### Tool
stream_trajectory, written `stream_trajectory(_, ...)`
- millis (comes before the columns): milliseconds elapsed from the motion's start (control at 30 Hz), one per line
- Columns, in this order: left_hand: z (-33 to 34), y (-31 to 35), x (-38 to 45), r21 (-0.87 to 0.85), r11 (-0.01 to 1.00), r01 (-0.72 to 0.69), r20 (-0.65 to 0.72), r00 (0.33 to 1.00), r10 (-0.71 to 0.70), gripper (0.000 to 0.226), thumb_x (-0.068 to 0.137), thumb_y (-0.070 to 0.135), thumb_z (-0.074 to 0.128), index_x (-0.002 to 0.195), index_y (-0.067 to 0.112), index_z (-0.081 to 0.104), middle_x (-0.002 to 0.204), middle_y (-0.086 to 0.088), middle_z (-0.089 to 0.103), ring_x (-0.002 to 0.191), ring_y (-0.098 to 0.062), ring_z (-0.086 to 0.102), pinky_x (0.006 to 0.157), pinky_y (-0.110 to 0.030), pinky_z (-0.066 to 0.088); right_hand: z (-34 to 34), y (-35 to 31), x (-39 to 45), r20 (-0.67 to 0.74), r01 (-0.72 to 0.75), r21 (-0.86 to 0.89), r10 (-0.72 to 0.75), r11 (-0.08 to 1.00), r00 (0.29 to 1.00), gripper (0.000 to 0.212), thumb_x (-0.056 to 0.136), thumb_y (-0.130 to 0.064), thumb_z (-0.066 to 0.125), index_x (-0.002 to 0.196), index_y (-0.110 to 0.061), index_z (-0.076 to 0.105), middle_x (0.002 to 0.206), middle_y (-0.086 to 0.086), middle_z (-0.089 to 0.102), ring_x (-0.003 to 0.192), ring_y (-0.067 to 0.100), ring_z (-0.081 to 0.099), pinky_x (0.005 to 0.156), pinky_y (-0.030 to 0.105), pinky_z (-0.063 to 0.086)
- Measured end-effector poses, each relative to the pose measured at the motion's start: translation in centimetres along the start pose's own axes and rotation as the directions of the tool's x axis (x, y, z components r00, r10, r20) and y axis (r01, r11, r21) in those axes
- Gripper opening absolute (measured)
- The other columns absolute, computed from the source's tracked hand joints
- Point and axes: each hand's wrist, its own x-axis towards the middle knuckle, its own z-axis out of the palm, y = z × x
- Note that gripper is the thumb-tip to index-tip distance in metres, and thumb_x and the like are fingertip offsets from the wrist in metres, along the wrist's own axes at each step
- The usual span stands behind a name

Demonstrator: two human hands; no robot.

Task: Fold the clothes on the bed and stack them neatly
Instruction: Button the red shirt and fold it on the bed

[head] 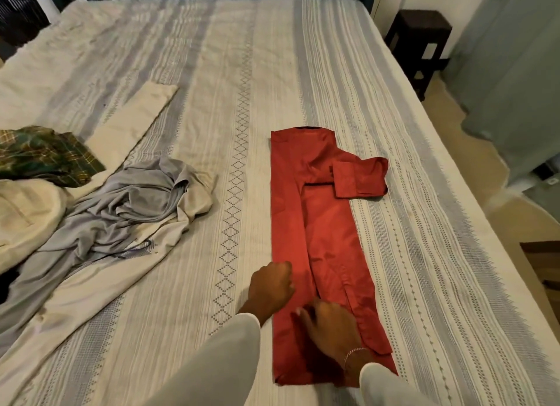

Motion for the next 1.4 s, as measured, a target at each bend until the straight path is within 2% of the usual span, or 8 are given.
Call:
stream_trajectory(300,-5.1,-0.6,10.1,-0.075,0.989,-0.128,-0.134,0.984,0.118,0.020,0.096,0.026,0.053,0.111,0.013,0.054,0.110,-0.008,0.064,0.096,-0.031,0.063,0.078,-0.038,0.052,-10.5,5.8,14.4,-0.142,-0.207,0.299,0.258,0.931,0.956,0.025,0.086,-0.038,0.072,0.097,-0.018,0.063,0.085,0.002,0.073,0.092,0.031,0.070,0.074,0.037,0.052)
stream_trajectory(600,-7.5,-0.3,22.1,-0.032,0.989,-0.142,-0.128,0.982,0.137,0.057,0.102,0.009,0.038,0.156,0.007,0.023,0.163,-0.014,0.022,0.145,-0.033,0.036,0.112,-0.043,0.039,-13.9,6.5,27.9,-0.302,-0.279,0.043,0.279,0.959,0.912,0.064,0.084,-0.050,0.070,0.121,-0.002,0.049,0.124,0.021,0.054,0.113,0.042,0.054,0.083,0.045,0.050)
stream_trajectory(767,-6.8,-1.5,26.5,-0.036,0.991,-0.131,-0.086,0.988,0.128,0.060,0.105,0.011,0.031,0.160,0.010,0.007,0.169,-0.010,0.000,0.155,-0.028,0.008,0.125,-0.043,0.019,-13.6,7.7,31.1,-0.129,-0.443,0.149,0.461,0.884,0.878,0.090,0.073,-0.059,0.076,0.133,-0.003,0.039,0.133,0.020,0.047,0.121,0.045,0.049,0.091,0.047,0.049)
stream_trajectory(967,-6.4,-1.4,27.7,0.040,0.992,-0.116,-0.042,0.992,0.117,0.062,0.104,0.023,0.038,0.161,0.011,0.014,0.169,-0.008,0.006,0.155,-0.025,0.009,0.124,-0.036,0.015,-16.5,10.9,30.7,-0.230,-0.377,0.363,0.474,0.852,0.850,0.023,0.083,-0.025,0.066,0.096,-0.007,0.070,0.098,0.021,0.072,0.093,0.043,0.067,0.074,0.041,0.055)
stream_trajectory(1133,-7.3,0.3,26.6,-0.017,0.998,-0.064,-0.063,0.996,0.062,0.062,0.101,0.017,0.041,0.159,0.008,0.021,0.167,-0.013,0.015,0.153,-0.028,0.018,0.123,-0.041,0.024,-20.9,8.9,30.1,-0.306,-0.224,0.615,0.491,0.756,0.816,0.017,0.083,-0.012,0.061,0.099,-0.016,0.066,0.096,0.013,0.072,0.092,0.040,0.067,0.074,0.038,0.052)
stream_trajectory(1233,-8.4,1.4,25.6,-0.272,0.961,-0.045,-0.182,0.983,-0.006,0.049,0.093,0.024,0.050,0.138,0.005,0.053,0.139,-0.020,0.055,0.126,-0.036,0.055,0.104,-0.044,0.046,-23.4,6.4,28.1,-0.438,0.001,0.558,0.293,0.830,0.850,0.017,0.081,-0.010,0.060,0.092,-0.022,0.066,0.088,0.008,0.073,0.084,0.036,0.067,0.067,0.037,0.049)
stream_trajectory(1300,-9.5,3.3,24.8,-0.597,0.801,0.044,-0.211,0.955,-0.209,0.034,0.092,0.040,0.055,0.107,0.015,0.072,0.102,-0.016,0.072,0.092,-0.031,0.069,0.085,-0.043,0.056,-24.3,4.5,26.1,-0.471,0.186,0.459,0.060,0.869,0.880,0.018,0.078,-0.013,0.057,0.092,-0.022,0.065,0.081,0.003,0.071,0.076,0.030,0.067,0.063,0.035,0.047)
stream_trajectory(1400,-12.4,6.8,22.7,-0.968,0.044,0.246,0.229,0.944,-0.239,0.049,0.099,0.053,0.053,0.104,0.009,0.075,0.092,-0.015,0.071,0.081,-0.027,0.068,0.068,-0.035,0.059,-24.1,2.1,22.4,-0.392,0.420,0.229,-0.312,0.878,0.866,0.040,0.074,-0.014,0.058,0.112,-0.026,0.067,0.093,-0.003,0.067,0.085,0.025,0.066,0.067,0.036,0.052)
